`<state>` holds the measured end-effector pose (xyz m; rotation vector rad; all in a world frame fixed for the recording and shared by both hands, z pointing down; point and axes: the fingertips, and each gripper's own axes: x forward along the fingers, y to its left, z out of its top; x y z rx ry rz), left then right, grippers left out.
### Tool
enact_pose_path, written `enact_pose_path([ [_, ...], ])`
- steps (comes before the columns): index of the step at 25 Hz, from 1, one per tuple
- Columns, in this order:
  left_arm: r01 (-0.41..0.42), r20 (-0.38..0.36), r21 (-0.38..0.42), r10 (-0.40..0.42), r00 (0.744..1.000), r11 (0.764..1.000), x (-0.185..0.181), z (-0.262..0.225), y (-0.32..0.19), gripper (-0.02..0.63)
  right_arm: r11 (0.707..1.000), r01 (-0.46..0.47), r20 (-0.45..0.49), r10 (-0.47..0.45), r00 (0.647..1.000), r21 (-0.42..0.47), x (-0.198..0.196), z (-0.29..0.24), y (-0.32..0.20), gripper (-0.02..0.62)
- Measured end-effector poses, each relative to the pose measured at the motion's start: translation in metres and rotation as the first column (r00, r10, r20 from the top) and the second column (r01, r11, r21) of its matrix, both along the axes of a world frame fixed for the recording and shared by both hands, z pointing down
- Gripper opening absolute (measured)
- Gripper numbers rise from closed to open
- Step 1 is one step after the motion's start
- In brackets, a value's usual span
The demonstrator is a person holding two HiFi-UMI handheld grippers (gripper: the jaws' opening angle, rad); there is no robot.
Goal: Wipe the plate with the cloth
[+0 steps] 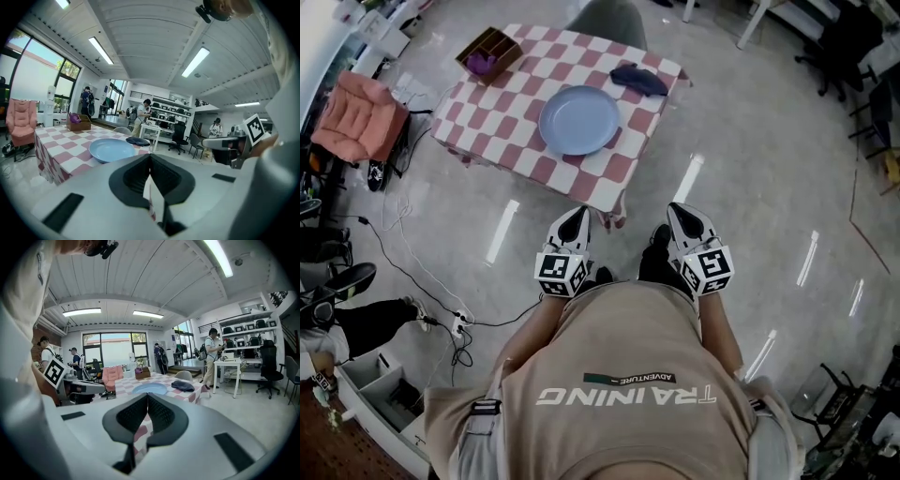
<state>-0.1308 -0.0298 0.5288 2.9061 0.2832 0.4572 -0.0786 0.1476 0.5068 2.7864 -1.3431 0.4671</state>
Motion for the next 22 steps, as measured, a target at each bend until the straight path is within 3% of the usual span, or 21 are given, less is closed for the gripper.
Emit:
enact_pose_path([
  [10,0.109,-0.043,0.013,-0.108,0.993,0.994,0.109,-0.022,0.047,0.012,0.989,0.147,-0.018,-0.148,0.989,-0.006,0.117,-0.016,0.029,0.017],
  [22,0.166,-0.025,0.031,-0.165,0.986,0.986,0.190,-0.024,0.078,0.012,0.968,0.245,0.049,-0.243,0.969,-0.048,0.190,0.009,0.044,0.017],
])
